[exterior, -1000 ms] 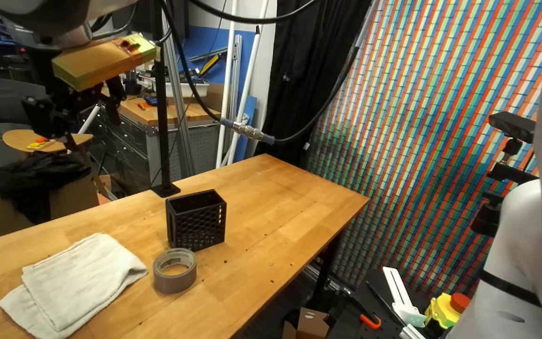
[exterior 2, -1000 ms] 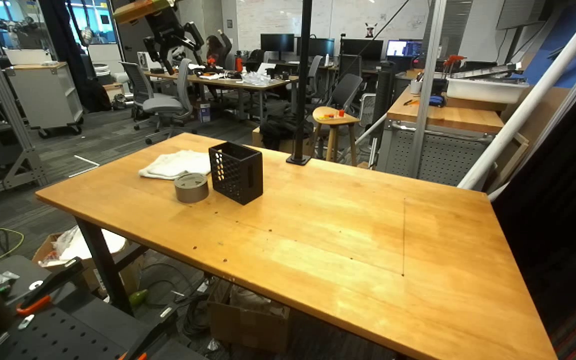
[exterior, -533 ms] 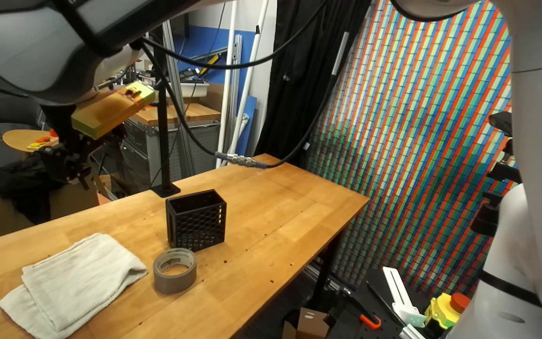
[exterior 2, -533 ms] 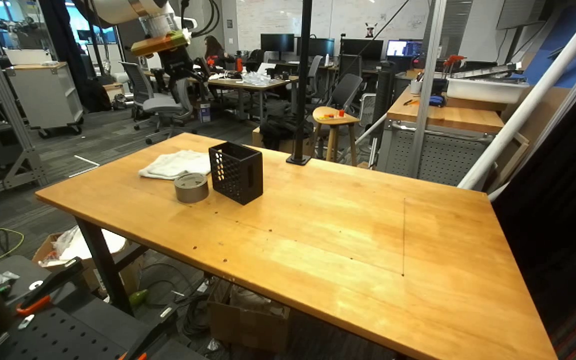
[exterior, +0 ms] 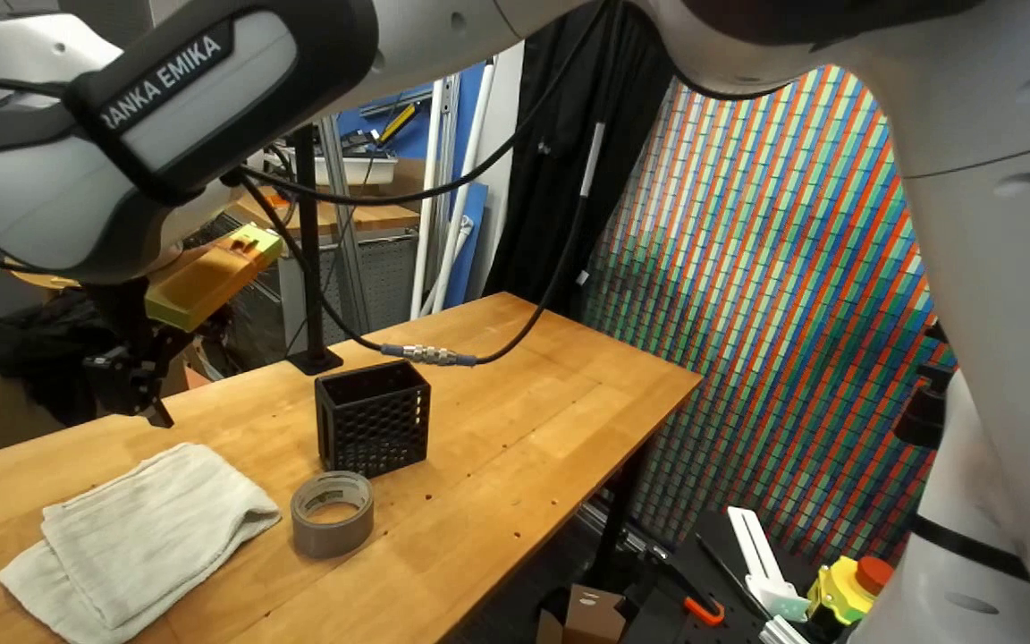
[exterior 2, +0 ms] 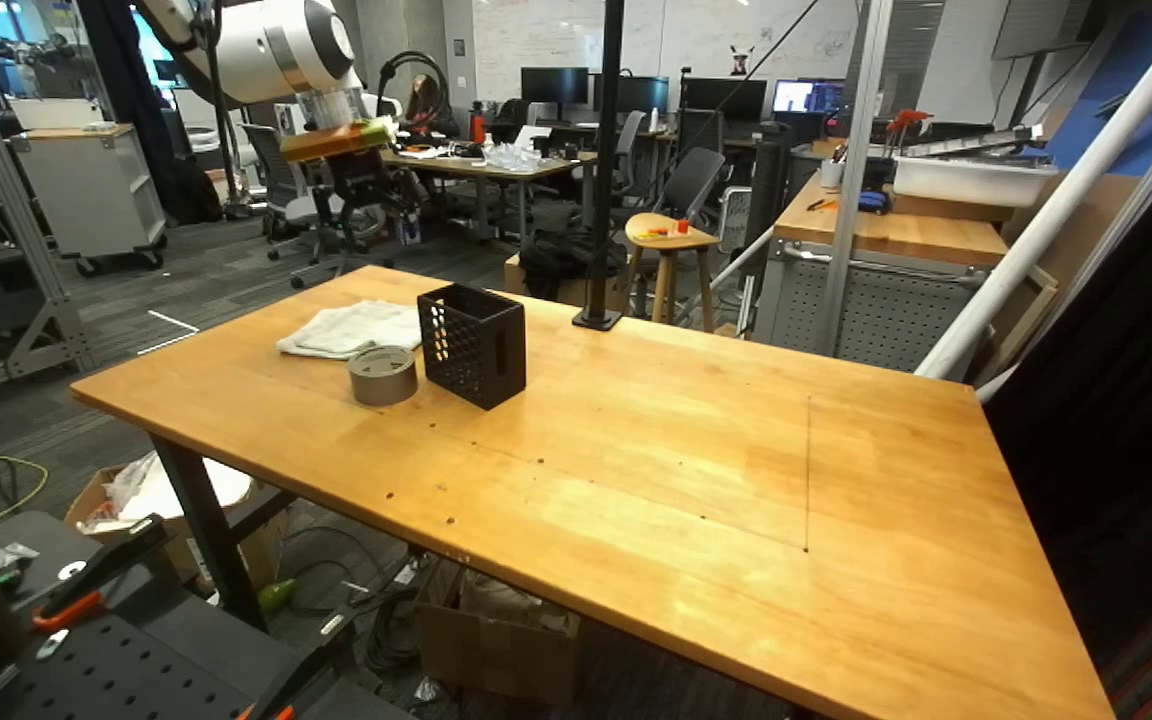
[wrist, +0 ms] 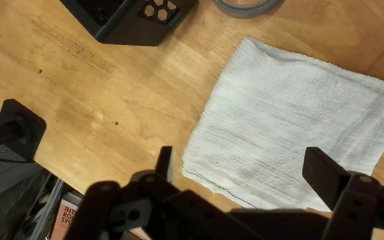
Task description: Put the towel in the box
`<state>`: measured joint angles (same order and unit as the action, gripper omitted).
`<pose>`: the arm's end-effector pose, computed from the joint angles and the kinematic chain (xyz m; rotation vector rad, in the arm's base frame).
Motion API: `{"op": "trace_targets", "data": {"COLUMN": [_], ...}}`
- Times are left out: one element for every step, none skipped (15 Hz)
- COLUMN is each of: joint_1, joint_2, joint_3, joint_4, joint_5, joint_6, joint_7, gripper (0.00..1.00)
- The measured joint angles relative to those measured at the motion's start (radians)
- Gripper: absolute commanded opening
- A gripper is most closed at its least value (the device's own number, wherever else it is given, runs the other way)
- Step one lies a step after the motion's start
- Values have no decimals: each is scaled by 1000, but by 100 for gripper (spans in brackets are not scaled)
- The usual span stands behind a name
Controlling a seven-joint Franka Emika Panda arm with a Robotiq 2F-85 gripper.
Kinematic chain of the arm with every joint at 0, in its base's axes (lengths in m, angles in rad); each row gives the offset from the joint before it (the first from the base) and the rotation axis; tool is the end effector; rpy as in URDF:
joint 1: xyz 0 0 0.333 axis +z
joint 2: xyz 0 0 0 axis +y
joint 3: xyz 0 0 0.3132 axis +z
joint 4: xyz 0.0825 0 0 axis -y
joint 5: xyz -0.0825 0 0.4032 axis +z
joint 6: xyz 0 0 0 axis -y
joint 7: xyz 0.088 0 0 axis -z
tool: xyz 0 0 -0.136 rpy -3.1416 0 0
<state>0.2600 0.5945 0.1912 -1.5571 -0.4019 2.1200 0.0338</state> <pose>0.6599 0.2719 0.2635 2.7806 0.8606 0.0606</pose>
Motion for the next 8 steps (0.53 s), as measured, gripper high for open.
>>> {"op": "trace_targets", "data": {"joint_1": [1,2,3,3,3,3,3,3], "joint_2": [23,47,72,99,125,151,177,203], "joint_3": [0,0,-1,-1,-1,-2,-4,-6], "joint_4": [17,35,52,70,88,108,128,150], "joint_5": [6,15,24,32,39,45,53,62], "joint_6": [0,0,0,1,1,2,2,2], "joint_7": [-14,-27,-40,-53,-66,-78,-90,-101], "gripper": [100,100,100,100,100,100,100,100]}}
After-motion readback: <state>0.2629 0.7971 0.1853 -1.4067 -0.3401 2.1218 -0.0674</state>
